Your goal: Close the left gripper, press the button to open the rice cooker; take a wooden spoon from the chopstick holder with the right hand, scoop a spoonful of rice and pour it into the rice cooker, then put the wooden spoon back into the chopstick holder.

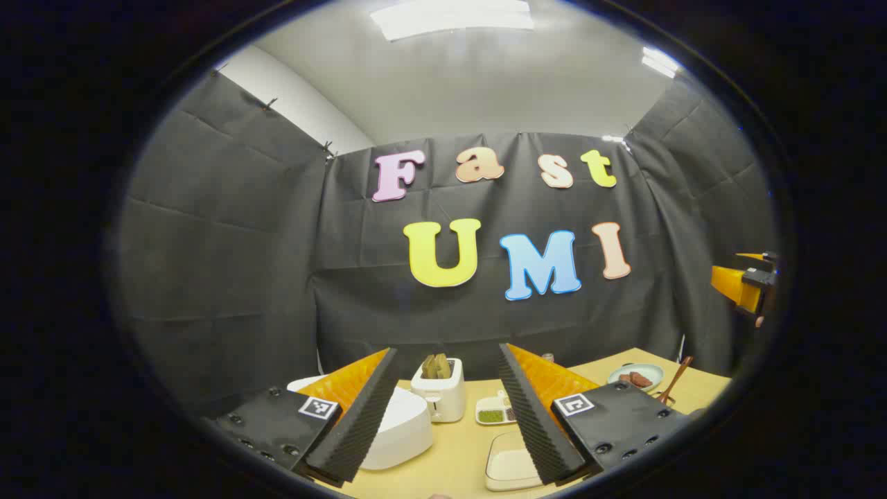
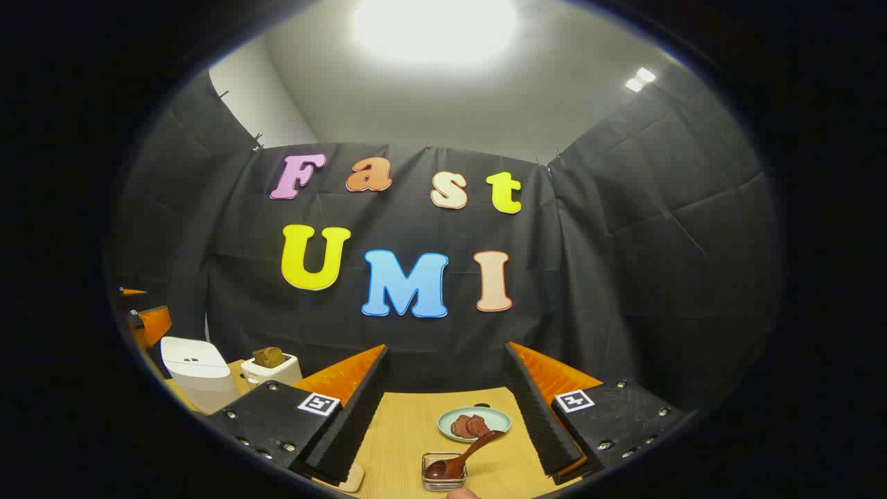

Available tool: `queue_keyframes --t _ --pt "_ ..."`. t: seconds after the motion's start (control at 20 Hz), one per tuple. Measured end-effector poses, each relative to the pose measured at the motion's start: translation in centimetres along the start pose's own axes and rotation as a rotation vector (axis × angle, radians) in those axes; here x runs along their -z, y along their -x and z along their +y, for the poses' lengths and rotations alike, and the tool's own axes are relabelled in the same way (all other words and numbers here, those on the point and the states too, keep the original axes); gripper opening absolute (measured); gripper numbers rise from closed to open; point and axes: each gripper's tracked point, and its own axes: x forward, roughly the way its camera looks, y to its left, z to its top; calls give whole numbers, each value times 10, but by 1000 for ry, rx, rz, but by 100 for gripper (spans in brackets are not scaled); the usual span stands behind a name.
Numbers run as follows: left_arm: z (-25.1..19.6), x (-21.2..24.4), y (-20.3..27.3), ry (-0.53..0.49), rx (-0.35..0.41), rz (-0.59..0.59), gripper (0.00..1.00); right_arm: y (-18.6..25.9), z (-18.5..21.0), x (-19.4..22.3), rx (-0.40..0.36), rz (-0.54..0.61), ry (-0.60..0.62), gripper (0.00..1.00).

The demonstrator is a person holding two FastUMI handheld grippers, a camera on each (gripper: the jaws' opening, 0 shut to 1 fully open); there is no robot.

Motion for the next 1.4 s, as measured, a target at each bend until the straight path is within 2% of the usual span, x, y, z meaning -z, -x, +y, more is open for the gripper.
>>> queue_keyframes --t 0.35,0.5,0.75,0.8,0.85,1.1,1.15,1.4 --pt "-1 -2 3 -8 -19 -13 95 4 5 0 -22 4 9 97" --pt "-1 -1 3 -15 -27 -15 98 2 6 1 -27 10 3 97" --pt "0 -1 4 -13 -35 -17 98 4 5 2 -27 13 6 97" --pt "1 0 3 -12 -37 -16 100 5 6 2 -27 13 5 97" --pt "1 0 3 -10 -39 -14 98 5 5 2 -26 15 5 97" --pt "2 1 4 -8 -46 -14 100 8 3 5 -17 20 -2 97" --pt "2 1 4 -10 -46 -13 98 8 3 4 -15 20 -3 97" --pt "5 3 3 -15 -57 -15 98 8 4 6 -16 22 -5 97"
